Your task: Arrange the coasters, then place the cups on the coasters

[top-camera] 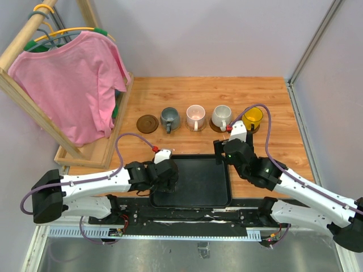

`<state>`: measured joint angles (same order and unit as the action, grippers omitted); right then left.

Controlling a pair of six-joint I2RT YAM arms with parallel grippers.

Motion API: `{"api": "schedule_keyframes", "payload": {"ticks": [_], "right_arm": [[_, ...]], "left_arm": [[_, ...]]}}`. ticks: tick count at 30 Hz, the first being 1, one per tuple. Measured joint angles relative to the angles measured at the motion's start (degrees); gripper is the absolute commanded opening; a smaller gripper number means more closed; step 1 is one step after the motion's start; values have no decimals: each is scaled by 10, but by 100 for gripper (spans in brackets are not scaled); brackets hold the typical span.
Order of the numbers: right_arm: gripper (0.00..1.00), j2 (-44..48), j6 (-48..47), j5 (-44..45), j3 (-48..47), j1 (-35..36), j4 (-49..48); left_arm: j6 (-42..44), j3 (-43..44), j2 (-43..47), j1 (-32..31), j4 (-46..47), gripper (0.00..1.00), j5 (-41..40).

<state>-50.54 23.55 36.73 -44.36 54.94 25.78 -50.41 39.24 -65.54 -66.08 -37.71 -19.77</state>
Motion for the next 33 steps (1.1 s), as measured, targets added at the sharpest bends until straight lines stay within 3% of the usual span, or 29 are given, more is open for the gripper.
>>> {"api": "schedule_keyframes", "payload": {"ticks": [16,33], "right_arm": [[93,-13,20,-4,3,0,-2],[92,-37,24,-23,3,0,-12]], "left_arm": [[-9,-71,6,-1,62,57,-26],[-11,-91,36,-1,86,48,-48]]}}
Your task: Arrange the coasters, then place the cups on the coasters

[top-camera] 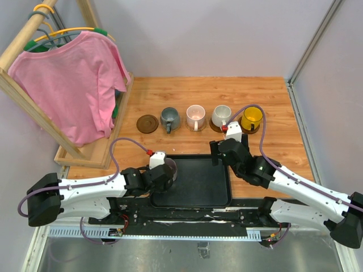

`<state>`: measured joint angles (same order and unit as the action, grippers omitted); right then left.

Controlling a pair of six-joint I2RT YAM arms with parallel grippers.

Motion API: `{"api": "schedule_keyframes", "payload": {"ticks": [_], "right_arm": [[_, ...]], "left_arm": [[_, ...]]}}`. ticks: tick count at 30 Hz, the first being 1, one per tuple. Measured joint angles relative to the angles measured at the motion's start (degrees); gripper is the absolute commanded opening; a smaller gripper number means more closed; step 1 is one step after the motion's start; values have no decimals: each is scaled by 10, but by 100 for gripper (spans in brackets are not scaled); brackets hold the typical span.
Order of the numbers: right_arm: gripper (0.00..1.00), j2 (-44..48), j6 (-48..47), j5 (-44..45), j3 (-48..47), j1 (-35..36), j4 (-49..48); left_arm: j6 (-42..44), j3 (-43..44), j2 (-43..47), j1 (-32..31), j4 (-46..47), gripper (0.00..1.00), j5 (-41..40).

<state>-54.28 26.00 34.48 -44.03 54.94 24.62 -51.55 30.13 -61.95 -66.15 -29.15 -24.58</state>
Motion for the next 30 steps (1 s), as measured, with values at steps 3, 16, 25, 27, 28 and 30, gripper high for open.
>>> {"api": "schedule_keyframes", "payload": {"ticks": [3,16,25,27,28,30], "right_arm": [[92,0,0,0,0,0,-1],[92,0,7,-9,0,0,-3],[92,0,10,-11,6,0,-5],[92,0,10,-13,7,0,-5],[92,0,11,-14,7,0,-6],[92,0,11,-16,7,0,-7]], "left_arm": [[0,0,0,0,4,48,-3],[1,0,-19,0,23,33,-13],[11,0,-24,0,34,8,-31],[13,0,-27,0,37,3,-36],[14,0,-29,0,38,1,-38],[17,0,-31,0,39,0,-43]]}}
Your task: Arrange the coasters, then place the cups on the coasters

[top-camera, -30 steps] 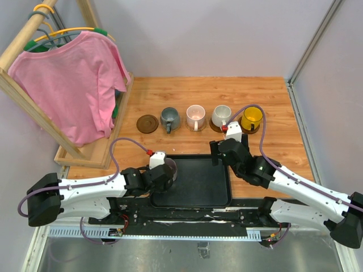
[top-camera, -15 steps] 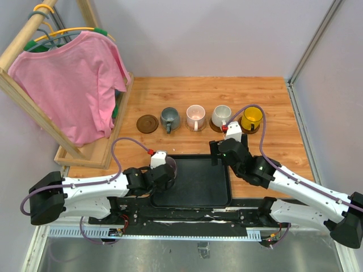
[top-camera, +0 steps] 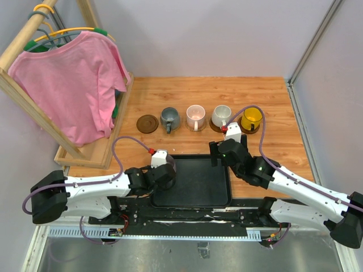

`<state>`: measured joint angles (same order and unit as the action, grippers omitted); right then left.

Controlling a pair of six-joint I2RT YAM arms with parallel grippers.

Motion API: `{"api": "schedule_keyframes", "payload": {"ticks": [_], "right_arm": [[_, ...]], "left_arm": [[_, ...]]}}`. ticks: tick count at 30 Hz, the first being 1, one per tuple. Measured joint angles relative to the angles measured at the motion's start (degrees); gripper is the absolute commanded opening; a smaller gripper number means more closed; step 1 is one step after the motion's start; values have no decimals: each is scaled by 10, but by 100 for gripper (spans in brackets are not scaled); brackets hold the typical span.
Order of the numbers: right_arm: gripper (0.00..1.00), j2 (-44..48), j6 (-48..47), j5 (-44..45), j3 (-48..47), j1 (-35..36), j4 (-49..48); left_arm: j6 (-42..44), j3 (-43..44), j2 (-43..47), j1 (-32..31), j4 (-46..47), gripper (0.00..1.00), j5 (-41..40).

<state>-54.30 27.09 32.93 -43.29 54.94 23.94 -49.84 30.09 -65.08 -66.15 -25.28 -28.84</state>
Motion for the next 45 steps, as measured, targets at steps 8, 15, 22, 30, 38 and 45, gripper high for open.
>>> {"api": "schedule_keyframes", "payload": {"ticks": [8,15,22,30,38,45], "right_arm": [[92,0,2,-3,7,0,-1],[91,0,2,-3,9,0,-1],[91,-1,3,-2,17,0,-5],[90,-4,3,8,26,0,-12],[89,-4,2,22,38,0,-19],[89,2,-2,35,43,-5,-30]], "left_arm": [[8,5,-5,-1,-14,1,-16],[10,22,4,-4,-49,1,-32],[9,56,33,-4,-71,1,-64],[5,73,43,-4,-101,0,-123],[53,88,45,83,-96,1,-157],[161,88,45,214,-16,1,-146]]}}
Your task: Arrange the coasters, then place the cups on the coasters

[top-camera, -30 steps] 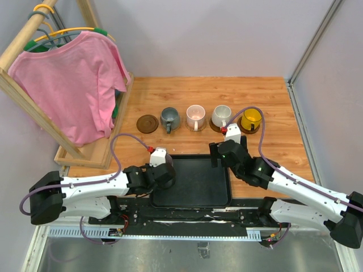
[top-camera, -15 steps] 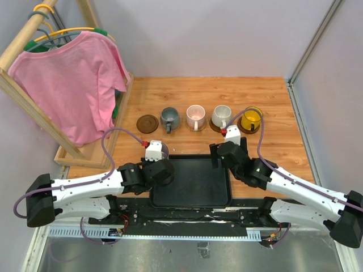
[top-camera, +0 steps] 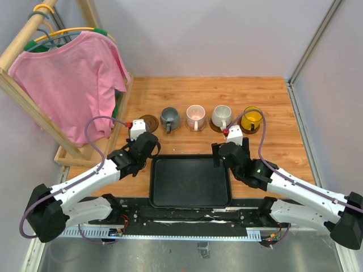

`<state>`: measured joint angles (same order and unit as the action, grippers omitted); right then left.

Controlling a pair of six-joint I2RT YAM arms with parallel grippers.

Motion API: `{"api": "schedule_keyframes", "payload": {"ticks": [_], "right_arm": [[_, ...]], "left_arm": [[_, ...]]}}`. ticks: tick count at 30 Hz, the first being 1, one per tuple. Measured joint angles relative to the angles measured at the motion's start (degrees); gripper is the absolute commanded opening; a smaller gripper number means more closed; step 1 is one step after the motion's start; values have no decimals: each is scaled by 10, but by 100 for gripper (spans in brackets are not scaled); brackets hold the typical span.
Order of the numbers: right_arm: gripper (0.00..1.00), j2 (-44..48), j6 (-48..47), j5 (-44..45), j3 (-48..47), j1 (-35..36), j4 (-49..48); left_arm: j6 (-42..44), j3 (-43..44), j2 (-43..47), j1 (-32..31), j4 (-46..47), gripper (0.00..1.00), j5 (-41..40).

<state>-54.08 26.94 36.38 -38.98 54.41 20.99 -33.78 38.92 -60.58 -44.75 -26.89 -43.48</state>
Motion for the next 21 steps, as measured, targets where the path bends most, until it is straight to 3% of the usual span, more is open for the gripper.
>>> {"api": "schedule_keyframes", "payload": {"ticks": [10,21], "right_arm": [[88,10,-8,2,10,-36,-6],[88,6,-20,3,10,-53,-12]], "left_arm": [[137,0,-45,132,152,1,41],[203,25,-170,243,242,1,153]]}}
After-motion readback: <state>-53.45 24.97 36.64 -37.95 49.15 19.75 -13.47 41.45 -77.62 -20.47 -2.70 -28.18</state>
